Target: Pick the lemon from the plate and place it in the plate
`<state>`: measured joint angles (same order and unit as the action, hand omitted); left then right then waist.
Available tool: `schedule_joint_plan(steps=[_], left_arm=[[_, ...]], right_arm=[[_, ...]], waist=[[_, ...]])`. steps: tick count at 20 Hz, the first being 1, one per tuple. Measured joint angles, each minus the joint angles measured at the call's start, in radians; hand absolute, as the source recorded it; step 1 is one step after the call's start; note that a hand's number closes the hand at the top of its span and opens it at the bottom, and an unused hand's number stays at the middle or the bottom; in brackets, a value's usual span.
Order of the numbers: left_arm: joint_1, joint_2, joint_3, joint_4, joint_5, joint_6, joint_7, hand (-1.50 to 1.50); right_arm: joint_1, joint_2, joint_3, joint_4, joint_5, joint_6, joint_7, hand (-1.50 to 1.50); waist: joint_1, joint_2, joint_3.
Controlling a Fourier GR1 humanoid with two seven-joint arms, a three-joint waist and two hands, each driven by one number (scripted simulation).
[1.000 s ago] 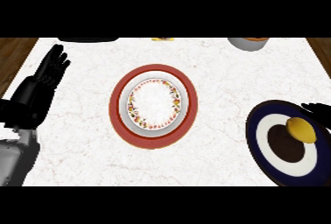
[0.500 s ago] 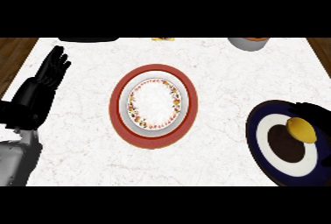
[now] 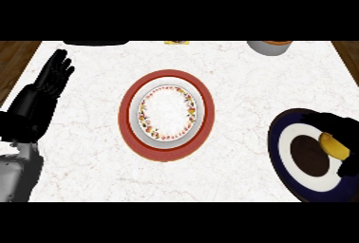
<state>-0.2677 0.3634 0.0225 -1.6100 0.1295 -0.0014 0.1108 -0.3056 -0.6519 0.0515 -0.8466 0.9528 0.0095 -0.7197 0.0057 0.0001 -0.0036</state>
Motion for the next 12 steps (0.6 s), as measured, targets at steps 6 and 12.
schedule_joint_plan(steps=[6,12], left_arm=[[0.017,-0.013,0.0,-0.028,-0.011,0.005,0.011,0.0],[0.045,0.004,0.034,-0.019,-0.016,0.018,0.012,0.0]], right_arm=[[-0.004,0.049,-0.058,0.001,-0.037,-0.106,-0.046,1.5],[0.117,0.074,-0.186,0.012,-0.053,-0.13,0.322,1.5]], waist=[[-0.009,-0.003,-0.004],[-0.071,-0.027,-0.028]])
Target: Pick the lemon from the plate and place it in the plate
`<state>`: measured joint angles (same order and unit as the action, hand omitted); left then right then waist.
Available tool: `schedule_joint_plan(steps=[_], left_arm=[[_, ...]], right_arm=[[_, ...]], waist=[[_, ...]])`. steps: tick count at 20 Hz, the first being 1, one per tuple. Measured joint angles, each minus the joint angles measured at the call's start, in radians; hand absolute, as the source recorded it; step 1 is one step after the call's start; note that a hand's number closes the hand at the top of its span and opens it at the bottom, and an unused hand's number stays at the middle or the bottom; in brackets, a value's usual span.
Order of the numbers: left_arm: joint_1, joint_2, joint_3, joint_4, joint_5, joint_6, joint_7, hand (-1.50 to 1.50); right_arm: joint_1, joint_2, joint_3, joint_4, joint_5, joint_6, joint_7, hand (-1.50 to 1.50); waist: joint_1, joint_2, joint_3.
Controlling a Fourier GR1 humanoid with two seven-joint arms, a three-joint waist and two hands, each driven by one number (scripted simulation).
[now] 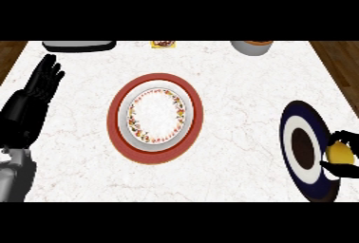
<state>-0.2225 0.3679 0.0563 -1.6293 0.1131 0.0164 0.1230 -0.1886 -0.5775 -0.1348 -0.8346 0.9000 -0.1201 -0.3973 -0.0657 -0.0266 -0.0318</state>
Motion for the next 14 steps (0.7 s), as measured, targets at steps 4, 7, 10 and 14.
schedule_joint_plan(steps=[4,7,10,14], left_arm=[[0.019,0.0,0.006,-0.008,-0.003,0.007,0.0,0.0],[0.03,0.004,0.011,-0.012,0.002,0.0,0.0,0.0],[0.028,0.004,0.013,-0.011,-0.003,0.004,-0.001,0.0],[0.03,0.007,0.018,-0.012,0.003,-0.003,0.0,0.0]], right_arm=[[0.082,0.055,-0.048,-0.072,0.01,-0.08,0.222,1.5],[0.139,0.104,-0.043,-0.192,0.042,-0.125,0.36,1.5],[0.196,0.172,-0.007,-0.347,0.063,-0.131,0.456,1.5],[0.252,0.272,0.081,-0.589,0.087,-0.118,0.542,1.5]], waist=[[-0.014,-0.008,0.0],[-0.013,-0.008,0.003],[-0.017,-0.006,0.006],[-0.011,-0.003,0.015]])
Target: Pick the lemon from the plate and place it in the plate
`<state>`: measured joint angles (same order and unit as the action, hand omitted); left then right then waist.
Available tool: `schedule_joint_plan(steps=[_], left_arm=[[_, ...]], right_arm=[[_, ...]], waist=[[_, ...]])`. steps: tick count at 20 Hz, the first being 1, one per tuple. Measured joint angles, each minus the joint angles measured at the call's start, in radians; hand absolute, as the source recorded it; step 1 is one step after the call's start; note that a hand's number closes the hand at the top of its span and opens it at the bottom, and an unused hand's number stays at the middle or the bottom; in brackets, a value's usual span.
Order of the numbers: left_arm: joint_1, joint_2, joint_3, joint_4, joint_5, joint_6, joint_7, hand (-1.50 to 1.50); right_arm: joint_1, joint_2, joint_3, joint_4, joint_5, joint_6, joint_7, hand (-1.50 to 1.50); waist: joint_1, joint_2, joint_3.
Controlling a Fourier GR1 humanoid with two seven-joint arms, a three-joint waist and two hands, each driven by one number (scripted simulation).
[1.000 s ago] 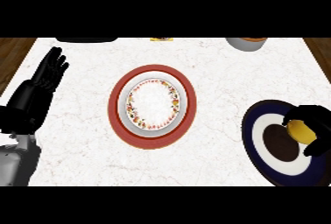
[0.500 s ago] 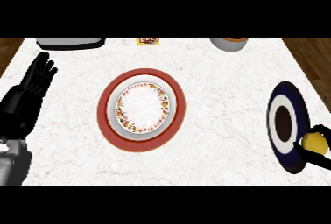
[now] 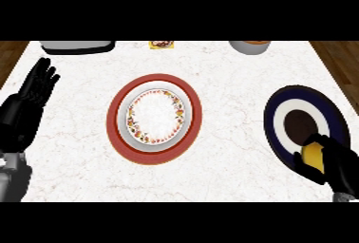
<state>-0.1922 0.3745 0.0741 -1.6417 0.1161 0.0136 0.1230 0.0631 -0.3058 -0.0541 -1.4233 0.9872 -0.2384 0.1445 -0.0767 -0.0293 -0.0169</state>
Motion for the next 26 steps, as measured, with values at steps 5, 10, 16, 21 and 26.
schedule_joint_plan(steps=[5,10,16,21,26], left_arm=[[0.002,-0.001,-0.006,-0.002,0.006,-0.016,-0.004,0.0],[-0.032,-0.013,-0.019,0.026,-0.002,-0.023,-0.018,0.0],[-0.093,-0.024,-0.025,0.06,-0.005,-0.036,-0.01,0.0],[-0.093,-0.039,-0.036,0.042,-0.018,-0.04,-0.01,0.0],[-0.098,-0.049,-0.031,0.05,-0.021,-0.049,-0.018,0.0]], right_arm=[[0.045,0.122,0.141,-0.325,0.015,0.046,0.094,1.5],[0.058,0.232,0.34,-0.604,0.116,0.158,0.276,1.5],[-0.139,0.288,0.567,-0.676,0.22,0.285,0.601,1.5],[-0.407,0.3,0.595,-0.508,0.128,0.246,0.778,1.5],[-0.612,0.303,0.596,-0.265,0.014,0.126,0.834,1.5]], waist=[[0.015,0.005,0.007],[0.038,0.016,0.011],[0.07,0.026,0.014],[0.089,0.03,0.016],[0.097,0.032,0.016]])
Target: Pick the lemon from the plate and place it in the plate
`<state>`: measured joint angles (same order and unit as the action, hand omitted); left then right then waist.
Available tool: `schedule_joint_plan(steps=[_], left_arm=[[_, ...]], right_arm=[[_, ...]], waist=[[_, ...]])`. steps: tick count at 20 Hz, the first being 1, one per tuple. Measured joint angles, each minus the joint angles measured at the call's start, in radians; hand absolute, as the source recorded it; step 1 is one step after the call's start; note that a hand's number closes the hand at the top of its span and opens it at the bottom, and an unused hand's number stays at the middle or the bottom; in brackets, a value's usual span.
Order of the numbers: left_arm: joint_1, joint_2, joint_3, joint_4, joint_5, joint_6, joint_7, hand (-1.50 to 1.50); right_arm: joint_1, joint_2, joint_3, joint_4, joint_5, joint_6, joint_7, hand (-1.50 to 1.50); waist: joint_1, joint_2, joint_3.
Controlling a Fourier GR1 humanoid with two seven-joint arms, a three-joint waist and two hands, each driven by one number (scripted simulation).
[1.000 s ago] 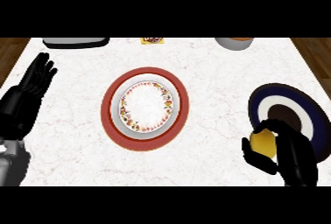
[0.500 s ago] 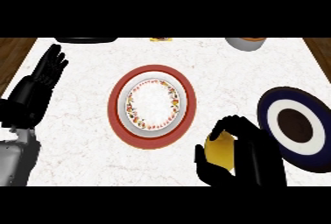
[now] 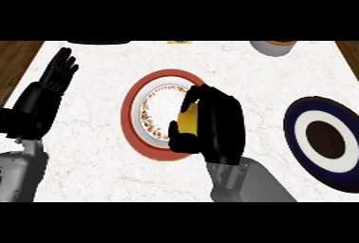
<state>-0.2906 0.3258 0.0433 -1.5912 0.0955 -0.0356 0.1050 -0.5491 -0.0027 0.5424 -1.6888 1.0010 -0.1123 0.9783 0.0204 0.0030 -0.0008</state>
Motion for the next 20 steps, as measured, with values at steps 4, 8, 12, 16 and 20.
schedule_joint_plan(steps=[4,8,12,16,20], left_arm=[[-0.016,0.001,0.007,-0.004,-0.003,-0.002,0.017,0.0],[-0.002,-0.014,0.0,-0.012,-0.012,-0.002,0.014,0.0],[-0.013,-0.024,-0.006,-0.018,-0.014,-0.006,0.021,0.0],[-0.027,-0.033,-0.018,-0.015,-0.028,-0.005,0.026,0.0],[-0.055,-0.044,-0.027,-0.003,-0.031,-0.007,0.032,0.0]], right_arm=[[-0.139,0.001,-0.003,0.232,-0.08,-0.11,-0.002,1.5],[-0.246,0.001,0.027,0.434,-0.143,-0.202,-0.005,1.5],[-0.345,0.001,0.048,0.642,-0.23,-0.276,-0.044,1.5],[-0.405,0.001,0.047,0.787,-0.341,-0.367,-0.077,-1.5],[-0.422,0.001,0.071,0.877,-0.463,-0.463,-0.124,-1.5]], waist=[[0.007,0.002,0.0],[0.01,0.002,0.0],[0.021,0.005,0.0],[0.04,0.011,0.001],[0.053,0.015,0.001]])
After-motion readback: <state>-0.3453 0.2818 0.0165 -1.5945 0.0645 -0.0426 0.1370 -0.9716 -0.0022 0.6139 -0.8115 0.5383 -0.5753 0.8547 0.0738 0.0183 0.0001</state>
